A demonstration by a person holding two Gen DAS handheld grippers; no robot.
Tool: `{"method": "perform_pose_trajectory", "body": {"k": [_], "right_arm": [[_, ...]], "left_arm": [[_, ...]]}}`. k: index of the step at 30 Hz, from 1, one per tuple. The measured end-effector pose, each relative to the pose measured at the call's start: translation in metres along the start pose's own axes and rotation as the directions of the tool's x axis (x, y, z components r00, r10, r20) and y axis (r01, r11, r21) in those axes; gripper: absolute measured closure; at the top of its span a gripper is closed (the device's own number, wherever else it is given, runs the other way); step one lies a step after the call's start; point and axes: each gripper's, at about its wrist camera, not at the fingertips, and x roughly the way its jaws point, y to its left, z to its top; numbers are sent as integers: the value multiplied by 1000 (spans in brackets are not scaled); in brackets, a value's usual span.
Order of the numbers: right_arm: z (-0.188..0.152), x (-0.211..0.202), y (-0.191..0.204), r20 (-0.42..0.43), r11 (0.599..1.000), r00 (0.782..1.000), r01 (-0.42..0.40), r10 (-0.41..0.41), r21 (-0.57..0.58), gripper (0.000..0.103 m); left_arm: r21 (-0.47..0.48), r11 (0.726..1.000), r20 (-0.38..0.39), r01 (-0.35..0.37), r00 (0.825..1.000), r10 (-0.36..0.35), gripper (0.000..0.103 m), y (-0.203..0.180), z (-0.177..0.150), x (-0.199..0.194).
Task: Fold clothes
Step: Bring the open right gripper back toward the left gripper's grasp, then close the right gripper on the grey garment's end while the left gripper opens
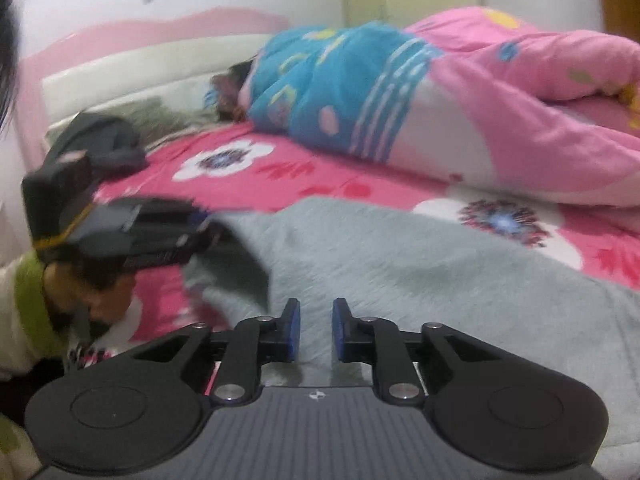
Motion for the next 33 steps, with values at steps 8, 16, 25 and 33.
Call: {"method": "perform_pose_trajectory", "body": {"k": [8,16,25,33], "right_arm": [[-5,24,27,-1,967,998,55,-57,-250,87],[-3,8,33,41,957,999,16,-4,-290,83],[12,5,-22,-3,986,1000,-4,3,-167,63],[15,27,-24,-97,948,992,-107,81,-299,61]], "left_arm": [[-13,1000,55,17,998,-16,94,0,1,-4],[-42,999,54,16,998,-14,94,5,1,-3],[-46,999,66,23,998,-20,94,7,0,-5],[-53,998,65,40,997,-37,94,8,1,-4]]}}
